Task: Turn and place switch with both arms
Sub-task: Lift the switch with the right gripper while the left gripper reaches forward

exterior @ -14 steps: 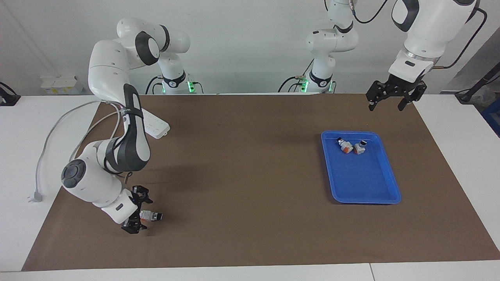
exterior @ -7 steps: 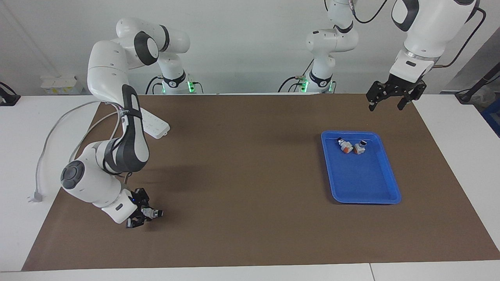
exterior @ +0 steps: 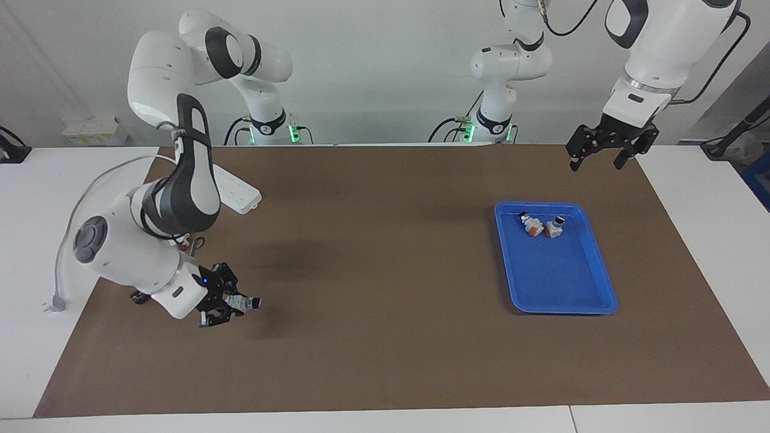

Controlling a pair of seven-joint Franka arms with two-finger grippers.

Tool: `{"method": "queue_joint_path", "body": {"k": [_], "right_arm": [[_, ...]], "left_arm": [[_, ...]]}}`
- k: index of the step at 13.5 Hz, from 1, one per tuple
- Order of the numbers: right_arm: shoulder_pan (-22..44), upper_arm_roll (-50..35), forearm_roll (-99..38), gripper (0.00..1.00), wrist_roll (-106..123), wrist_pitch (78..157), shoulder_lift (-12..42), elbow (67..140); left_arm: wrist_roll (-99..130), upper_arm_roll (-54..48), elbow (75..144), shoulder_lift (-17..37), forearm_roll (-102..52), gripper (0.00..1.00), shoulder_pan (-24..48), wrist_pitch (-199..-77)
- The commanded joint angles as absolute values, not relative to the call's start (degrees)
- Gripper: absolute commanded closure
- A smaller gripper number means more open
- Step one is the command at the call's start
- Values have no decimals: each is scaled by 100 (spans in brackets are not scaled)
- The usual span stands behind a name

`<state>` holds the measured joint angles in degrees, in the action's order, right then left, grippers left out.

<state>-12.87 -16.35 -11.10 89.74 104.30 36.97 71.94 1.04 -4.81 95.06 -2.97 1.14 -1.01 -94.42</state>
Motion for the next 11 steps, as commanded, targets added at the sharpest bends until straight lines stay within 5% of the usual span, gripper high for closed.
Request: {"method": "queue_joint_path", "body": {"k": [1, 11], "right_arm": [[-1371, -1714, -1676, 100, 8877, 10477, 2060, 9040], [-650, -1731, -3074, 100, 9193, 9949, 484, 10247]], "left_arm": [[158, -510, 9659, -457, 158, 0, -149, -9396], [149, -510, 9659, -457, 158, 0, -141, -9404]]}}
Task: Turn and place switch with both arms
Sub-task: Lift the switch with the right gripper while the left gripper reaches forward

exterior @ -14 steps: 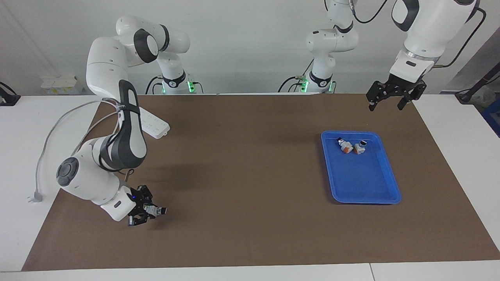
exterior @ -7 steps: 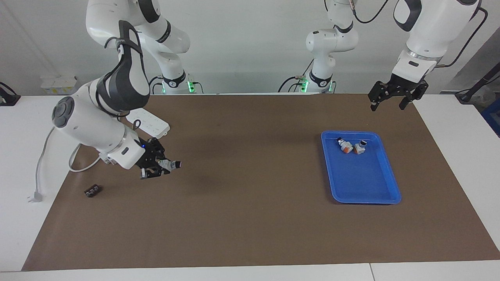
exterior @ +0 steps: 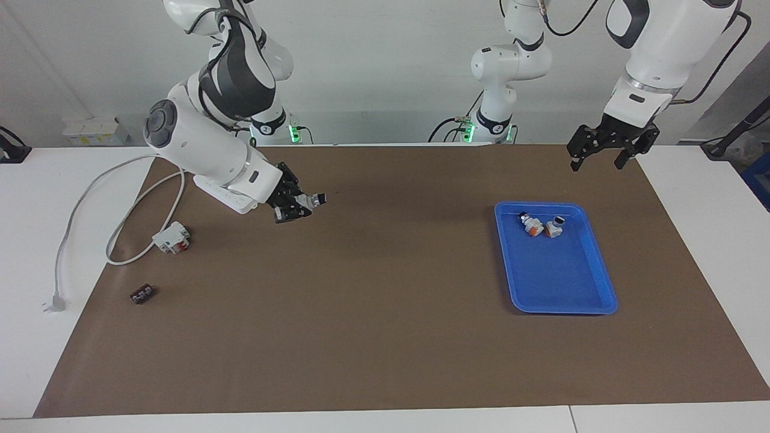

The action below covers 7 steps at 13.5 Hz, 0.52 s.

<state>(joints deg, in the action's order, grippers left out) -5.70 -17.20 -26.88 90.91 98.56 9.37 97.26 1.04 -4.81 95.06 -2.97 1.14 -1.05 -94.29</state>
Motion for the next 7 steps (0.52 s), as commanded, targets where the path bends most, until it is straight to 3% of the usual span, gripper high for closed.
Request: {"method": "queue_joint_path", "body": {"k": [1, 3, 7], "right_arm": [[-607, -1731, -3198, 100, 9193, 9967, 379, 10344], [-431, -1731, -3322, 100, 9132, 10063, 325, 10476], [7, -1731, -3962, 100, 9088, 11168, -17, 11274]], "left_arm": [[167, -518, 9659, -457, 158, 0, -97, -9387], [158, -536, 9650, -457, 158, 0, -44, -9422], [149, -580, 9668, -457, 158, 0, 96, -9509]]}}
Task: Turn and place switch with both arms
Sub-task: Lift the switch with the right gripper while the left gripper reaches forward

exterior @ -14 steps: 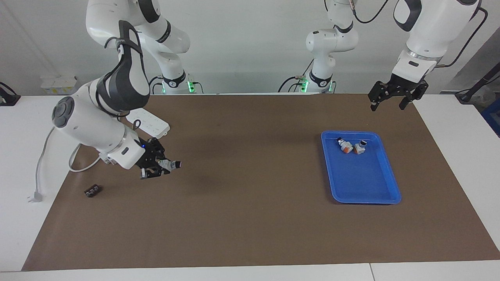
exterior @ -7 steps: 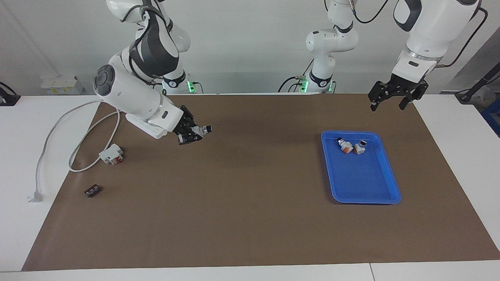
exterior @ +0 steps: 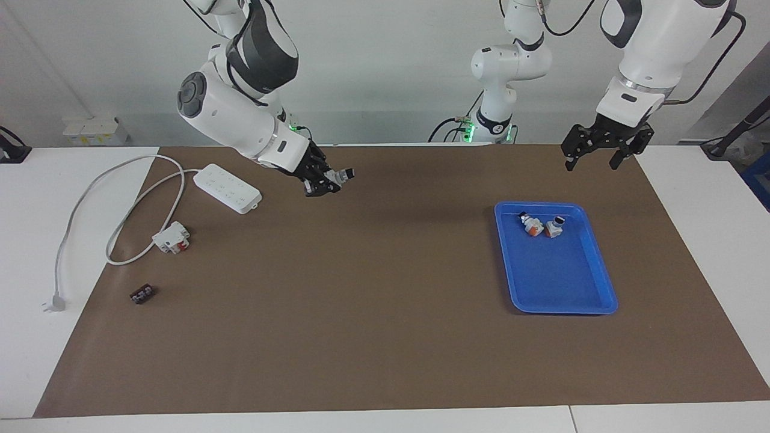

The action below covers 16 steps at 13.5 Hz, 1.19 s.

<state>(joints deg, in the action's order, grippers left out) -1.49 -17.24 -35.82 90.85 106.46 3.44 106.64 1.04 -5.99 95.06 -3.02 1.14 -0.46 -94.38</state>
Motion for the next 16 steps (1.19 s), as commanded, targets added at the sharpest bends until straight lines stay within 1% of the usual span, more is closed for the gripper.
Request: {"method": "queue_joint_path", "body": {"k": [1, 3, 6, 8, 10, 13, 16], "right_arm": [[122, -1731, -4147, 100, 9062, 11397, -70, 11381], [272, -1731, -4437, 100, 8869, 11671, -97, 11487], [299, -1731, -4929, 100, 8780, 11751, -97, 11496], [386, -1731, -5245, 100, 8536, 11943, -88, 11470], [500, -1731, -5344, 100, 8332, 12111, -70, 11461], [536, -1731, -5353, 100, 8323, 12155, -70, 11461], [536, -1731, -5344, 100, 8358, 12164, -70, 11461]], "left_arm": [[141, -597, 9685, -457, 97, 0, 123, -9518], [149, -589, 9808, -527, -629, 0, 176, -9571], [132, -598, 10290, -720, -1430, 1, 289, -9842], [88, -606, 10633, -887, -2071, 3, 421, -10089], [62, -606, 10784, -967, -2695, 6, 588, -10256], [-122, -606, 10863, -984, -3601, 14, 878, -10492], [-263, -615, 11162, -1072, -4191, 27, 1474, -11248]]}}
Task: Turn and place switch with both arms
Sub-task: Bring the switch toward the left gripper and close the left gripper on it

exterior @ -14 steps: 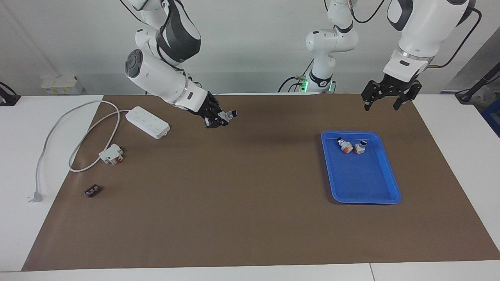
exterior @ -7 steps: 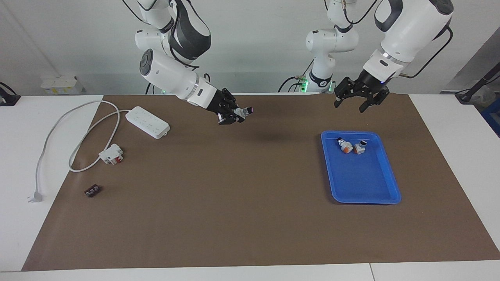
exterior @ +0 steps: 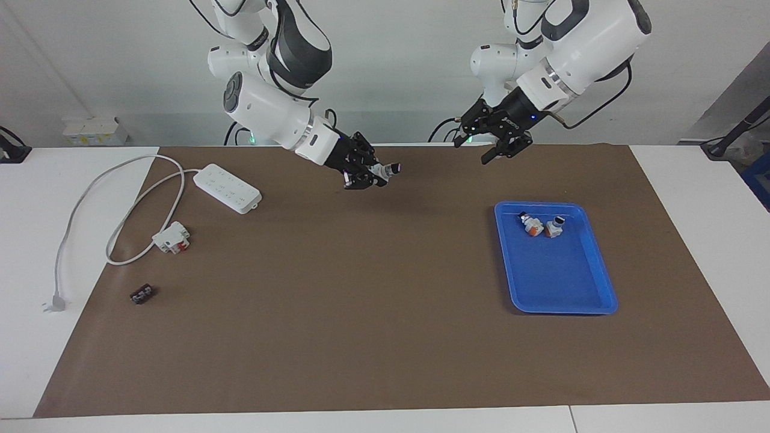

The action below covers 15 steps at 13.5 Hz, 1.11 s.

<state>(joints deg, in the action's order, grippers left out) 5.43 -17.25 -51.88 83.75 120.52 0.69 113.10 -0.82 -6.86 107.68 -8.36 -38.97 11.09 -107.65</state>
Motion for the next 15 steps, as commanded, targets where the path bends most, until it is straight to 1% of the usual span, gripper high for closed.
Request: {"method": "queue_joint_path", "body": {"k": [1, 4, 6, 9, 15], "right_arm": [[536, -1731, -5326, 100, 8393, 12164, -70, 11461], [536, -1731, -5256, 100, 8429, 12173, -70, 11461], [536, -1731, -5256, 100, 8429, 12173, -62, 11452], [536, -1731, -5247, 100, 8455, 12173, -70, 11452], [545, -1731, -5247, 100, 8481, 12208, -70, 11461]], "left_arm": [[-325, -615, 11171, -1055, -4305, 32, 1668, -11450], [-694, -615, 11294, -976, -4710, 47, 1994, -11899], [-816, -615, 11329, -880, -4886, 52, 2083, -12093], [-1168, -615, 11320, -669, -5124, 56, 2083, -12313], [-1362, -624, 11224, -317, -5317, 59, 2092, -12612]]}}
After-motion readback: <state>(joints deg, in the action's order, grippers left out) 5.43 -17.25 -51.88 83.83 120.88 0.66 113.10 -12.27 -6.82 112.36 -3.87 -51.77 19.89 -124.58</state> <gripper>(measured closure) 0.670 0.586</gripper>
